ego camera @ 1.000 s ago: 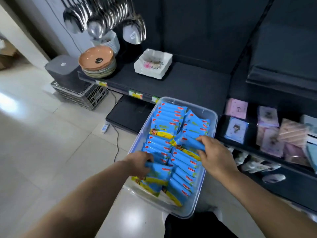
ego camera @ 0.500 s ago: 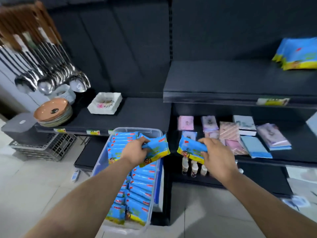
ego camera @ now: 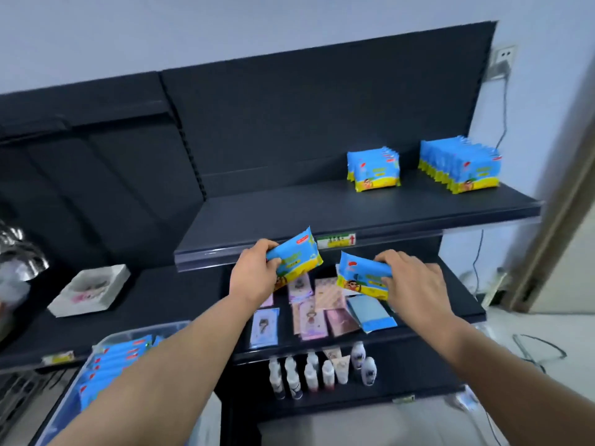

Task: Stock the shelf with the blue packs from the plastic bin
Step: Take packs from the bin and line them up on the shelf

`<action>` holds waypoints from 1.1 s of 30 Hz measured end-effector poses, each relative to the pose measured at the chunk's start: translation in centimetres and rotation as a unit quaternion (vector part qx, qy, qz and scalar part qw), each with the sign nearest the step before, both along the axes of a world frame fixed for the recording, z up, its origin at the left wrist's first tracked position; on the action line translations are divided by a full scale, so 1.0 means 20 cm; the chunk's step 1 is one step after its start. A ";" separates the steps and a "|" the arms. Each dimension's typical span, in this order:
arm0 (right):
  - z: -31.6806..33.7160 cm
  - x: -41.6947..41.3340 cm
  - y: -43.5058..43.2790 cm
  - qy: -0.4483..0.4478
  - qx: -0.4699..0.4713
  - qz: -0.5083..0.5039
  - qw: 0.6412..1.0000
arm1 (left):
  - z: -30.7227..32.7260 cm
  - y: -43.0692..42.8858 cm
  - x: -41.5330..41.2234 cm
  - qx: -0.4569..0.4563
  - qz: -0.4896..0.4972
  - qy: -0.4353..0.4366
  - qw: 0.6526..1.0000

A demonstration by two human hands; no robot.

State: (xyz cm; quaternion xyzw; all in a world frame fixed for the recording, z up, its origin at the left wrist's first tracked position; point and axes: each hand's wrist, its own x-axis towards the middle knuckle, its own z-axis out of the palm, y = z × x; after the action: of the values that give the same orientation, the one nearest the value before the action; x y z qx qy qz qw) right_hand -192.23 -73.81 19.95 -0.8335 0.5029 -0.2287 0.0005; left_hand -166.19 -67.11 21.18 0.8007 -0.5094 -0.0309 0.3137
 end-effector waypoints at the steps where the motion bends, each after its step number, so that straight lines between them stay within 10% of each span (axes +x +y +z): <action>1: 0.03 -0.03 -0.03 -0.001 -0.007 -0.005 1.000 | 0.03 -0.05 -0.03 -0.009 -0.002 -0.002 1.000; 29: 0.22 -0.25 -1.50 -0.056 -0.041 -0.100 0.993 | 0.17 -1.93 -0.41 0.026 -0.119 -0.078 0.989; 33: 0.21 -0.27 -1.62 -0.055 -0.008 -0.051 0.997 | 0.16 -2.01 -0.41 0.009 -0.097 -0.197 0.975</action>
State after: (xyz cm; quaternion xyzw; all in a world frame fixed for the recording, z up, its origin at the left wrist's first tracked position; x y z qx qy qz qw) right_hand -197.62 -106.29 24.10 -0.7930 0.5421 -0.2780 0.0098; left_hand -174.43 -107.31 24.45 0.7408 -0.6360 0.0930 0.1953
